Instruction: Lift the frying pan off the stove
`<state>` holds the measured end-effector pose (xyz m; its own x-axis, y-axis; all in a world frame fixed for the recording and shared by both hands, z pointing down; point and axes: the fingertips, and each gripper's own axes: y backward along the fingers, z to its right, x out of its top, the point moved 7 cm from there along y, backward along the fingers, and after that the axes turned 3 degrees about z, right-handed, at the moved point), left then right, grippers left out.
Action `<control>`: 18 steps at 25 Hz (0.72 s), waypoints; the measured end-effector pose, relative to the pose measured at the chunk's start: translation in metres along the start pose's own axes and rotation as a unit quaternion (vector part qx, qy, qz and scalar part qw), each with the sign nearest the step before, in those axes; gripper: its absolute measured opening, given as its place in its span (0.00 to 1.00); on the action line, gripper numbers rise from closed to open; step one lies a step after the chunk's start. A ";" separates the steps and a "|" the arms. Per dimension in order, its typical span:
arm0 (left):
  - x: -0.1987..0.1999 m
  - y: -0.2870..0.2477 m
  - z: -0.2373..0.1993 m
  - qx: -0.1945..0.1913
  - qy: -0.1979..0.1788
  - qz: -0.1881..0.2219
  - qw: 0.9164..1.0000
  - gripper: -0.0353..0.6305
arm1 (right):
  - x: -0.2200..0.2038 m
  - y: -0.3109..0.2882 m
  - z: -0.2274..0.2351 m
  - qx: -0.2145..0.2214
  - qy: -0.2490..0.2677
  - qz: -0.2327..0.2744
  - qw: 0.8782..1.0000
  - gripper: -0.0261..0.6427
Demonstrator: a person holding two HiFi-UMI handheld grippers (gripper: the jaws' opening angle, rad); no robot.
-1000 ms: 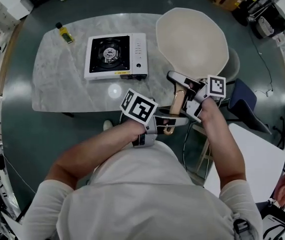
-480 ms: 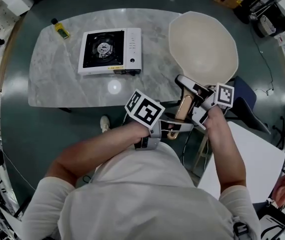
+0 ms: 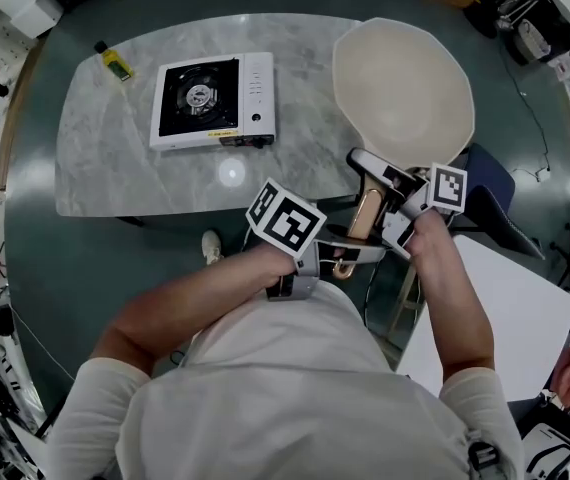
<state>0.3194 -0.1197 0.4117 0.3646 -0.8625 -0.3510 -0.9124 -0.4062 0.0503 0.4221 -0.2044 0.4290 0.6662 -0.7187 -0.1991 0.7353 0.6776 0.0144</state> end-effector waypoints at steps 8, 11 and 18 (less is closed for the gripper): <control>0.000 0.000 0.000 -0.001 0.002 0.002 1.000 0.19 | 0.000 -0.001 0.000 -0.003 -0.002 -0.004 1.000 0.29; 0.000 0.000 0.001 -0.002 0.002 0.002 1.000 0.19 | 0.000 -0.001 -0.001 -0.003 0.000 -0.005 1.000 0.29; 0.001 -0.001 0.000 -0.001 0.001 0.003 1.000 0.19 | 0.001 -0.001 0.000 -0.002 -0.001 -0.011 1.000 0.29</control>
<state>0.3201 -0.1200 0.4112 0.3594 -0.8654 -0.3492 -0.9143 -0.4014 0.0538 0.4215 -0.2058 0.4293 0.6508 -0.7332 -0.1971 0.7488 0.6627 0.0071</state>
